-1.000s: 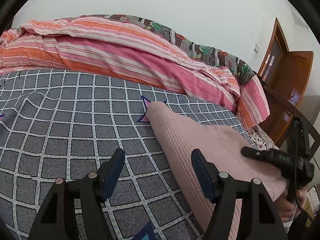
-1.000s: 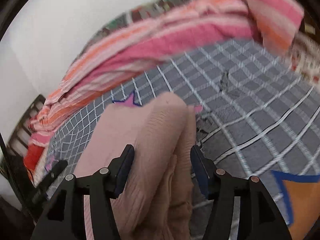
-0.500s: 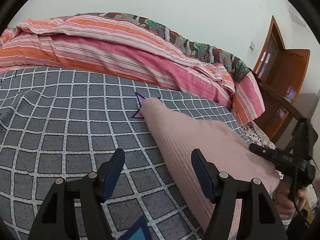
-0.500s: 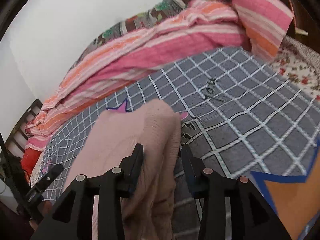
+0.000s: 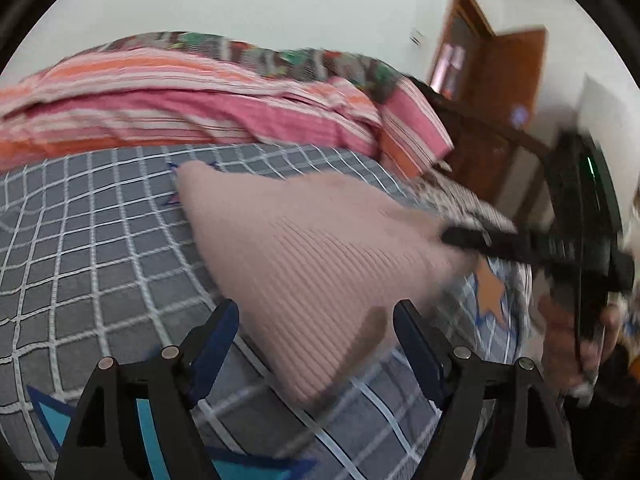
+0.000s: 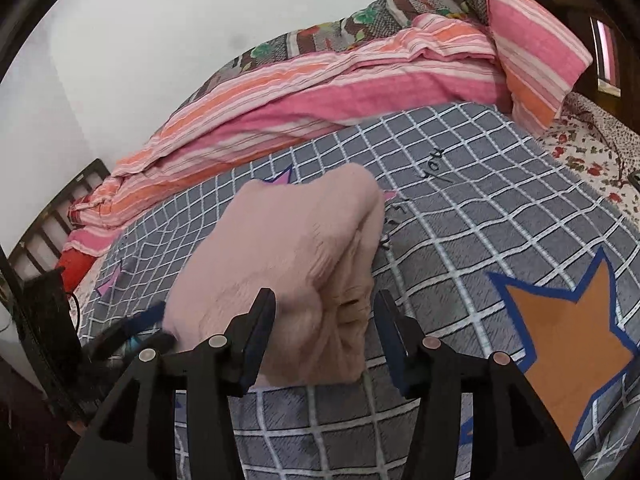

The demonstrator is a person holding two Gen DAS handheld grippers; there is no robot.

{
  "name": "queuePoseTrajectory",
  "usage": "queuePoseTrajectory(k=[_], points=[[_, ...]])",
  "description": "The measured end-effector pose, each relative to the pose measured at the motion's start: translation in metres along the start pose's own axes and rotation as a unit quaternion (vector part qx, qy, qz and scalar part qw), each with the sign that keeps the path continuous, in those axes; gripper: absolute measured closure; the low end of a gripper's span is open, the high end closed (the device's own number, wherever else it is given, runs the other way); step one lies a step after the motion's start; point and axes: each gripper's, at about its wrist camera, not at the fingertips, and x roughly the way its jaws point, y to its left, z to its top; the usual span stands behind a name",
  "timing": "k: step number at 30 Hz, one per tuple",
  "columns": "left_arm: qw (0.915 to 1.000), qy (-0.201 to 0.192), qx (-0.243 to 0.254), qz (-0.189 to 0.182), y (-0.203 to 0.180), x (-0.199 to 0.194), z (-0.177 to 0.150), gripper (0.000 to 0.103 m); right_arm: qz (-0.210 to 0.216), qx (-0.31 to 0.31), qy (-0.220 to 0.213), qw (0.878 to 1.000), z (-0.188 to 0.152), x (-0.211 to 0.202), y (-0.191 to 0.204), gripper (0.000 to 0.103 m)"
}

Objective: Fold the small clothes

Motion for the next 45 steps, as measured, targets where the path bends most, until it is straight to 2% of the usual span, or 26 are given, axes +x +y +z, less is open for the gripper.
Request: queuePoseTrajectory(k=[5,9,10,11,12,13,14,15,16,17,19,23,25,27,29,31,34,35,36,40,44,45], points=[[0.9964,0.015,0.060,0.058,-0.023,0.012,-0.016,0.019,0.008,0.000,0.008,1.000,-0.003,-0.002,0.002,0.053],[0.9928,0.021,0.056,0.103,-0.025,0.022,-0.017,0.019,0.015,0.015,0.020,1.000,-0.004,0.005,0.001,0.053],[0.9921,0.024,0.051,0.112,-0.023,0.024,-0.016,0.020,0.017,0.019,0.024,0.999,-0.004,0.008,0.000,0.055],[0.9920,0.021,0.042,0.117,-0.019,0.022,-0.016,0.025,0.019,0.022,0.029,0.999,-0.005,0.011,-0.002,0.059],[0.9931,0.012,0.031,0.112,-0.015,0.018,-0.016,0.030,0.022,0.021,0.034,0.999,-0.006,0.015,-0.002,0.074],[0.9941,0.007,0.024,0.105,-0.012,0.014,-0.016,0.046,0.019,0.018,0.035,0.999,-0.007,0.016,-0.004,0.097],[0.9946,0.004,0.016,0.102,-0.008,0.009,-0.017,0.066,0.014,0.017,0.028,0.999,-0.007,0.015,-0.006,0.097],[0.9952,0.001,0.006,0.097,-0.003,0.006,-0.017,0.069,0.010,0.019,0.009,1.000,-0.008,0.010,-0.010,0.097],[0.9972,-0.003,-0.012,0.074,0.004,-0.001,-0.017,0.076,0.011,0.022,-0.003,1.000,-0.009,0.006,-0.013,0.098],[0.9979,-0.004,-0.025,0.060,0.007,-0.003,-0.018,0.080,0.016,0.025,-0.007,1.000,-0.010,0.005,-0.016,0.098],[0.9981,0.000,-0.042,0.044,0.012,-0.006,-0.020,0.080,0.005,0.021,0.003,1.000,-0.014,0.011,-0.017,0.098],[0.9983,0.012,-0.045,0.036,0.010,-0.006,-0.023,0.078,-0.019,-0.004,0.006,1.000,-0.020,0.017,-0.009,0.098],[0.9984,0.010,-0.052,0.019,0.010,-0.013,-0.023,0.077,-0.023,-0.013,0.006,1.000,-0.019,0.016,-0.006,0.095],[0.9981,0.000,-0.062,-0.002,0.014,-0.024,-0.023,0.070,-0.025,-0.024,0.008,0.999,-0.017,0.014,-0.005,0.091],[0.9967,-0.025,-0.076,-0.014,0.020,-0.037,-0.023,0.050,-0.021,-0.032,0.003,0.999,-0.015,0.009,-0.006,0.082],[0.9944,-0.047,-0.090,-0.030,0.025,-0.047,-0.023,0.049,-0.018,-0.037,-0.006,0.999,-0.010,0.004,-0.008,0.062],[0.9922,-0.054,-0.109,-0.027,0.033,-0.044,-0.015,0.048,-0.005,-0.028,-0.019,0.999,0.000,0.005,-0.011,0.045],[0.9923,-0.049,-0.112,-0.020,0.038,-0.038,-0.010,0.048,-0.001,-0.019,-0.019,1.000,0.004,0.009,-0.012,0.042],[0.9924,-0.043,-0.115,-0.012,0.043,-0.033,-0.004,0.048,0.003,-0.008,-0.012,1.000,0.010,0.016,-0.014,0.034],[0.9881,-0.050,-0.146,-0.005,0.067,-0.021,0.031,0.048,0.029,0.025,0.024,0.999,0.029,0.047,-0.015,0.032],[0.9862,-0.081,-0.144,0.010,0.083,-0.022,0.059,0.045,0.032,0.057,0.071,0.995,0.029,0.085,-0.022,0.031],[0.9858,-0.086,-0.143,0.013,0.086,-0.022,0.061,0.045,0.040,0.067,0.077,0.994,0.027,0.092,-0.026,0.027]])
